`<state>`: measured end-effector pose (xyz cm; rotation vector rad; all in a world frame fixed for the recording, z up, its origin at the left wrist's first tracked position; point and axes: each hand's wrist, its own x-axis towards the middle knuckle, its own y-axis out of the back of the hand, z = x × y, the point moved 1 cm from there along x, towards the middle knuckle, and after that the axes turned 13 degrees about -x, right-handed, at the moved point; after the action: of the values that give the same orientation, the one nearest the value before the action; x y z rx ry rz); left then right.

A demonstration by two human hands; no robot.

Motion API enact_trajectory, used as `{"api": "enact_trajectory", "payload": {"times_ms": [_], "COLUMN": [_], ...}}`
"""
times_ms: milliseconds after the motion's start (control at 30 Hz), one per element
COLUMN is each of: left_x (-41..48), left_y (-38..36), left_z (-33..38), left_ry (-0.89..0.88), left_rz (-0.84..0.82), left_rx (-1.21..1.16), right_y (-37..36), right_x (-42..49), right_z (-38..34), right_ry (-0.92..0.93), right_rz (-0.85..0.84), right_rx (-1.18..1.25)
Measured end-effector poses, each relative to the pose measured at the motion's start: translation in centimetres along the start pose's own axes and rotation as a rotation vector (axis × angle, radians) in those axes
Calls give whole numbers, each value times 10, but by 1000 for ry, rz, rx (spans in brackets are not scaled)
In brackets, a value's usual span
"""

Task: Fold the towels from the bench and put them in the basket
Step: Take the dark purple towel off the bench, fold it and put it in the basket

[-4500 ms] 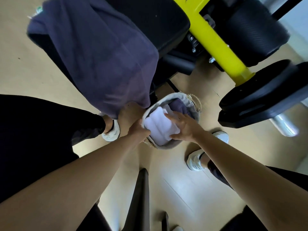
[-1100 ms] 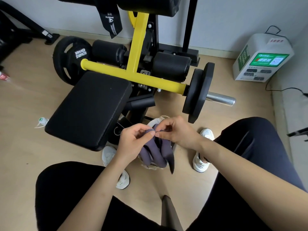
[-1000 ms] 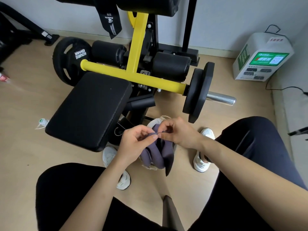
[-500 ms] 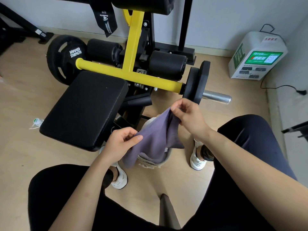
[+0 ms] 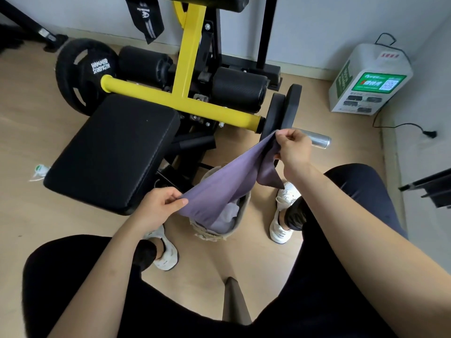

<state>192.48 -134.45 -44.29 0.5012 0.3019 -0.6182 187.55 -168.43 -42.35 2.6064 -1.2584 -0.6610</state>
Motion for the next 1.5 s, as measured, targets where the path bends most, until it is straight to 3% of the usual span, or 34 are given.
{"api": "enact_trajectory", "payload": {"times_ms": [133,333,467,700,1067,1367,1500], "left_x": [-9,-14,-13,-16,-16,-17,-16], "left_y": [-7,-20,-34,-51,-50,-44,-41], "left_z": [23,46,52,58,56,57,56], "left_ry": [-17,-56,2,75,188,170,125], "left_rz": [30,6,177,199,159,104,52], "left_rx": [-320,-636,-740,-842,-984,-972,-920], "right_y": [-3,-12,-23,-40,-46,-47,-47], "right_x": [-12,-44,-64,-94,-109,-111,-106], "right_z": [-1,1,5,10,16,20,18], "right_ry": [105,252,199,208,516,697,665], "right_rz": [-97,-412,-530,-595,-637,-600,-584], "right_rx": [-34,29,129,131,-106,-273,-231]}}
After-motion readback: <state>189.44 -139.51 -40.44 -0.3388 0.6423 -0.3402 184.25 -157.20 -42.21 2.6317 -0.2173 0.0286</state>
